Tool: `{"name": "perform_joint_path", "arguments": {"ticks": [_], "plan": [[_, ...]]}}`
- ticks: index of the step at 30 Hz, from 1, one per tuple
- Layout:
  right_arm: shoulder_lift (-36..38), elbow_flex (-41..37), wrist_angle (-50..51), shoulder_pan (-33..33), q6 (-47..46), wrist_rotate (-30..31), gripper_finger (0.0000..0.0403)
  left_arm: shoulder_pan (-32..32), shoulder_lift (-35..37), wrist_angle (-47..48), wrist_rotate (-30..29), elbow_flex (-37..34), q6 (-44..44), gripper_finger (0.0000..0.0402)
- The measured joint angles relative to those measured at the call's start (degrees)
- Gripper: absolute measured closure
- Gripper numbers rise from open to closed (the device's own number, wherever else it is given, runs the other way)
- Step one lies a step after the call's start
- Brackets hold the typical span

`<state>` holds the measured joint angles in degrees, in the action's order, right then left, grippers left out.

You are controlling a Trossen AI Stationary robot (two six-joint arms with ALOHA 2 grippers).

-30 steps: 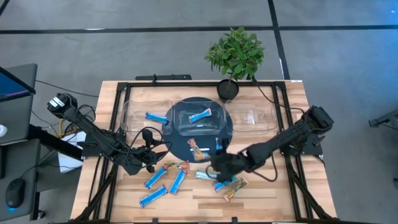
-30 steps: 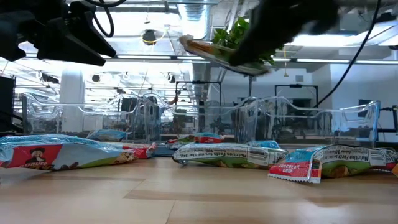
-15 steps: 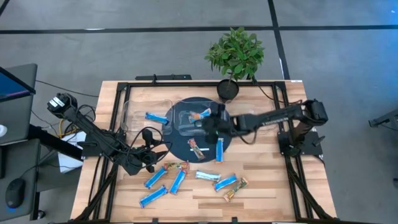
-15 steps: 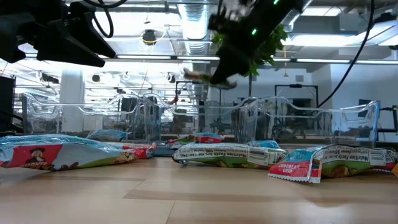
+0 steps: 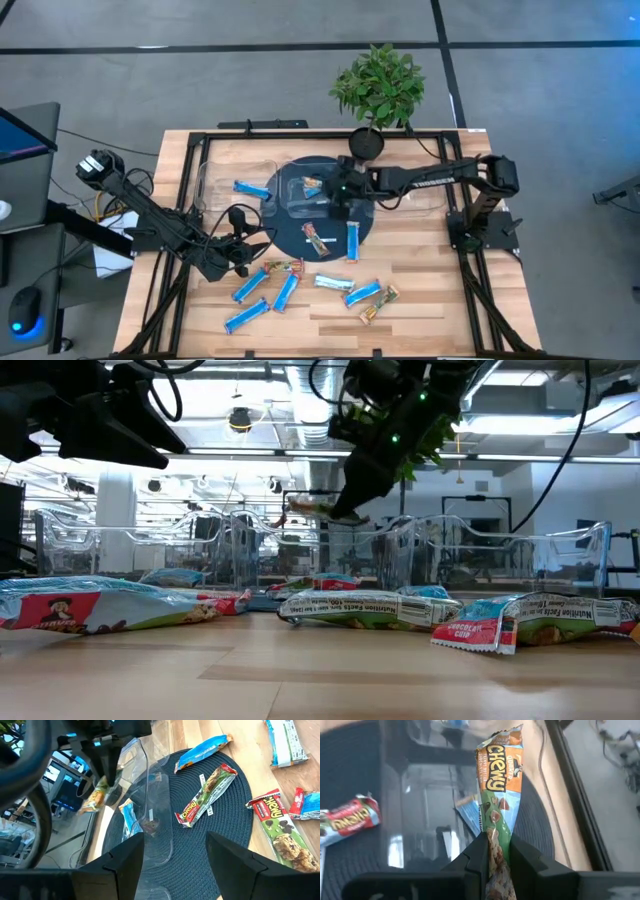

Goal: Pick and place Granola Bars by type
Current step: Put the orange snack bar into the middle transparent bin

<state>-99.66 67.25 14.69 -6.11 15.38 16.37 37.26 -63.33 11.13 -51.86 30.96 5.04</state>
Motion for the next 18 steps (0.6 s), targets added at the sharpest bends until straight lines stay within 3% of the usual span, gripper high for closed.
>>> {"name": "perform_joint_path", "arguments": {"ticks": [10, 18], "plan": [[0.0, 0.0, -0.5, -0.8, -1.1, 0.0, 0.0345, 0.0, 0.0, 0.0, 0.0, 0.0, 0.0, 0.0193], [0.0, 0.0, -0.3, -1.9, -1.9, -3.0, 0.0279, 0.0, 0.0, 0.0, 0.0, 0.0, 0.0, 0.0193]]}}
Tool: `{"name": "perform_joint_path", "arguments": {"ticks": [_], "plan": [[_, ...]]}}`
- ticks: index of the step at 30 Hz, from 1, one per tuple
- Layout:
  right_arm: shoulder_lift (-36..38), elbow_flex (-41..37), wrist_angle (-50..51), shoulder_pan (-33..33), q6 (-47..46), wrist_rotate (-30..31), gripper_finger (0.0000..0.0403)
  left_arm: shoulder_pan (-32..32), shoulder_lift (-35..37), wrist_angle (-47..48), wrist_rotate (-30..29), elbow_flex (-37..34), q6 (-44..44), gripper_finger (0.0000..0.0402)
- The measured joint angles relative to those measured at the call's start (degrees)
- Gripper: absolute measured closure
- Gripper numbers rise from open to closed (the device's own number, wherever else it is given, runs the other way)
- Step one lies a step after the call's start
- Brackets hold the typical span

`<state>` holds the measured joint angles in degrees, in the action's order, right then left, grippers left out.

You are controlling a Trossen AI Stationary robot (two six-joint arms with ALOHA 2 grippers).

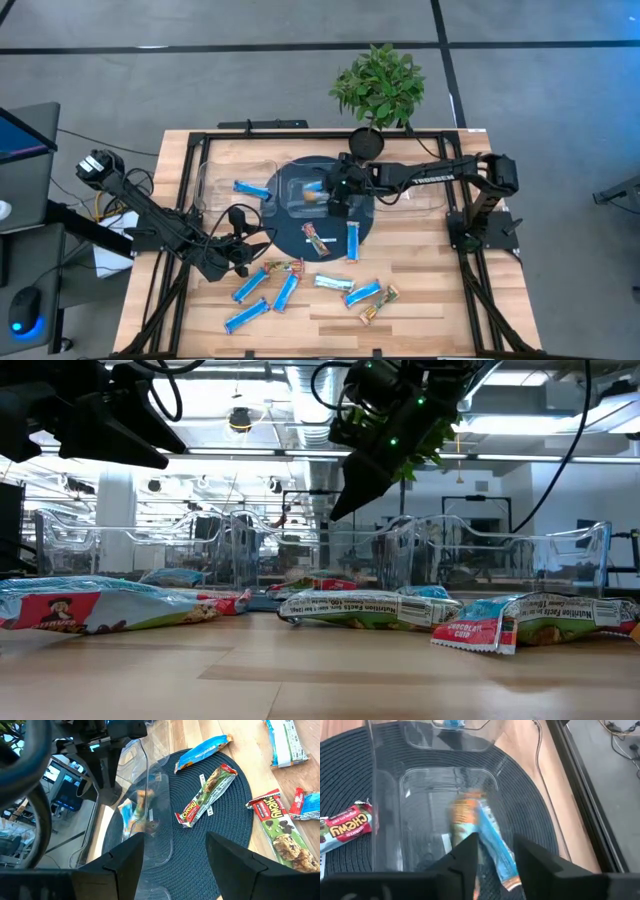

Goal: Pick and place Granola Bars by type
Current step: Put the orange snack bar into the middle transparent bin, then put the middle left blue snack bar into the left transparent bin

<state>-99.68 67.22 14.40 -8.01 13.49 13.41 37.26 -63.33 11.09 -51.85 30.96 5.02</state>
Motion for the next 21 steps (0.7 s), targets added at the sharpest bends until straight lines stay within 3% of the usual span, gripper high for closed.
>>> {"name": "perform_joint_path", "arguments": {"ticks": [9, 21], "plan": [[0.0, 0.0, -1.7, 3.2, 2.5, 0.2, 0.0199, 0.0, 0.0, 0.2, 0.0, 0.0, 0.0, 0.0193], [0.0, 0.0, -1.4, 17.4, -0.5, 0.1, 0.0203, 0.0, 0.0, 1.0, 4.4, 0.0, -5.5, 0.0193]]}}
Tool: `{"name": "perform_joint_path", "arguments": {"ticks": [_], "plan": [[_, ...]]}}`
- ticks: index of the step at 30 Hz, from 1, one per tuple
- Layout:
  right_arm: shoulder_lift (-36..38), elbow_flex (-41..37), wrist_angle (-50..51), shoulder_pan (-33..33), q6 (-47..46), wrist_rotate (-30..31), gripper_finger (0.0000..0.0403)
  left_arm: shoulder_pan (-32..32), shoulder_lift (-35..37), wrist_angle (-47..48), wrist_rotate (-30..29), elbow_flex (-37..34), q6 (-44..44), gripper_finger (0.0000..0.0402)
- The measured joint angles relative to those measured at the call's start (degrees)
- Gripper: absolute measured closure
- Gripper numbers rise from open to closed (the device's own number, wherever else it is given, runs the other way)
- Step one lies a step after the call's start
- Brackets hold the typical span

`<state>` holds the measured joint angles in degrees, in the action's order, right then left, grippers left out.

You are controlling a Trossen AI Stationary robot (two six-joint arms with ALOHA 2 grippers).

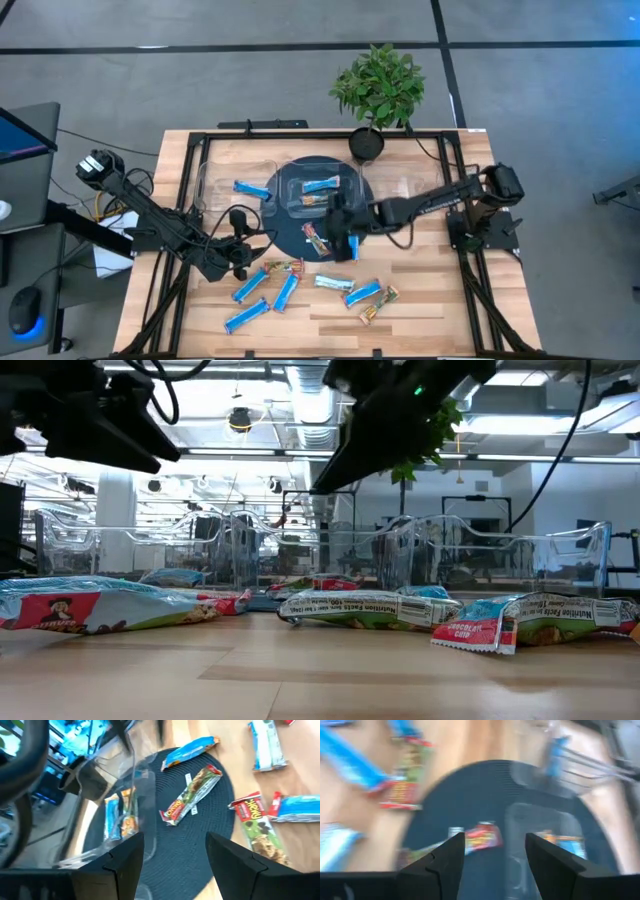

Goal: Pick and place Granola Bars by type
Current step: Put the middle left blue snack bar into the left transparent bin

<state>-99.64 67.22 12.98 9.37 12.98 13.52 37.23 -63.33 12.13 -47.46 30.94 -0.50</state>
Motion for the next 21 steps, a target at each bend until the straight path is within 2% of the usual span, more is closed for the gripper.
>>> {"name": "perform_joint_path", "arguments": {"ticks": [10, 16, 21], "plan": [[0.0, -3.2, -2.0, 10.5, -8.4, 0.7, 0.0223, 0.0, 0.0, 0.4, 14.8, 0.0, -11.1, 0.0193], [0.0, -5.7, -2.8, 13.3, -12.9, 6.1, 0.023, -0.2, 0.0, 0.5, 22.2, 0.0, -13.1, 0.0193], [0.0, -6.7, -2.2, 14.8, -14.4, 11.4, 0.0234, -2.5, 0.0, 0.6, 31.6, 0.0, -15.5, 0.0193]]}}
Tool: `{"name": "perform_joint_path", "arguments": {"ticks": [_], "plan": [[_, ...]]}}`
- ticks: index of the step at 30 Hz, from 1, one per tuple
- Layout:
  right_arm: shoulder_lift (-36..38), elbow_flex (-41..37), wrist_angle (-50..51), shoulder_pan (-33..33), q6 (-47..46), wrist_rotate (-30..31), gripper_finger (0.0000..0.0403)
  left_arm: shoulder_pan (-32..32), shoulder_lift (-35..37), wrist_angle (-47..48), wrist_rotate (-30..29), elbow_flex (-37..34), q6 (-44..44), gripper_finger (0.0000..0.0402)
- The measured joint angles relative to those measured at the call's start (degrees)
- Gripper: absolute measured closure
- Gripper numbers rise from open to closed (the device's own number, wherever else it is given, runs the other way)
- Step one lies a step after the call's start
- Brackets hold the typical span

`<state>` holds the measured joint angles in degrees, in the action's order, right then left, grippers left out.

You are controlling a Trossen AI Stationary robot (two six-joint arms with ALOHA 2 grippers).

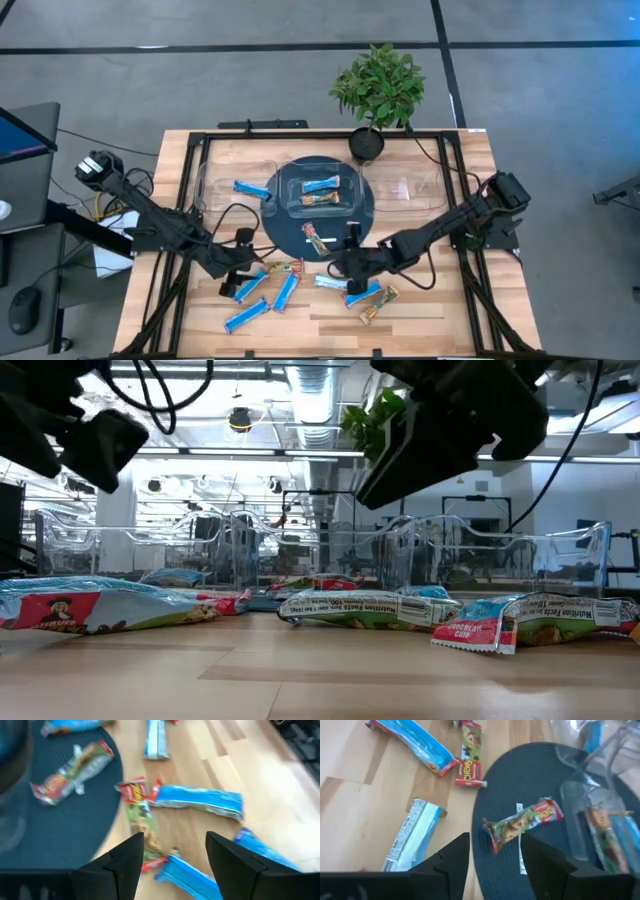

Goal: Pick and place Granola Bars by type
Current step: Put the middle left blue snack bar into the left transparent bin

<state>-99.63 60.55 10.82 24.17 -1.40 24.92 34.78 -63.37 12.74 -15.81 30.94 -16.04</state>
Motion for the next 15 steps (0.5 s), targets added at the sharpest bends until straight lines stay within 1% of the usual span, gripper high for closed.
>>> {"name": "perform_joint_path", "arguments": {"ticks": [2, 5, 8, 15], "plan": [[0.0, 0.0, 0.0, 0.2, 1.3, 0.7, 0.0234, -0.9, -0.2, 0.9, 1.7, 0.0, -4.1, 0.0193], [0.0, 0.0, -0.2, -0.1, 2.8, 0.8, 0.0234, -1.4, -1.0, 3.9, 1.7, 0.0, -11.3, 0.0193], [0.0, 0.0, -0.4, -0.7, 5.6, 0.9, 0.0235, -1.1, -3.7, 6.6, 2.1, 0.0, -18.7, 0.0193], [0.0, 0.0, -1.9, -3.7, 8.8, 0.7, 0.0239, 0.0, -12.7, 6.4, 7.0, 0.0, -26.4, 0.0193]]}}
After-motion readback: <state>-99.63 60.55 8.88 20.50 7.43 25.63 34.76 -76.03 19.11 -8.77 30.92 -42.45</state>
